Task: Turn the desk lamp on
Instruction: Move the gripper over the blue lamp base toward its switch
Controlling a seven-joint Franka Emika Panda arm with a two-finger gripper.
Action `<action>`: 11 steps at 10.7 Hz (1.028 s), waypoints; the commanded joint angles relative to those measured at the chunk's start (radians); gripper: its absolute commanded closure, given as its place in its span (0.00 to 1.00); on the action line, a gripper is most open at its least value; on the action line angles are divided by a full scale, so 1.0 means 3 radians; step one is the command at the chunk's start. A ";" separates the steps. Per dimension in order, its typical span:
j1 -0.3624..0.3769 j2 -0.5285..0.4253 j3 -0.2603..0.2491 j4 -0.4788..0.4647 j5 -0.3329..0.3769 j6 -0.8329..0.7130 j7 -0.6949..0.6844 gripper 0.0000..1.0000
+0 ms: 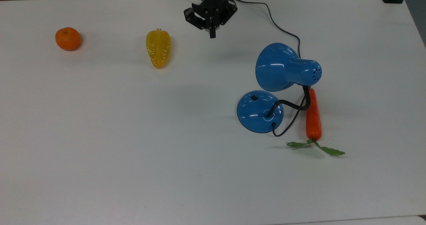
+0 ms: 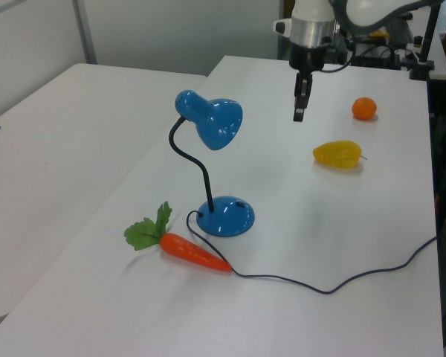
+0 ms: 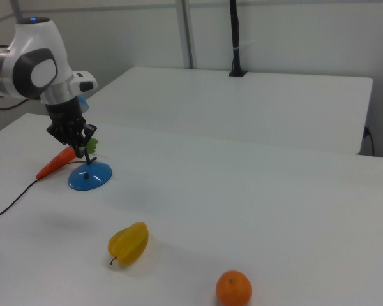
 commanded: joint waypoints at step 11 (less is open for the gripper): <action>0.0271 0.0734 0.0158 -0.0227 -0.0048 0.1438 -0.0548 1.00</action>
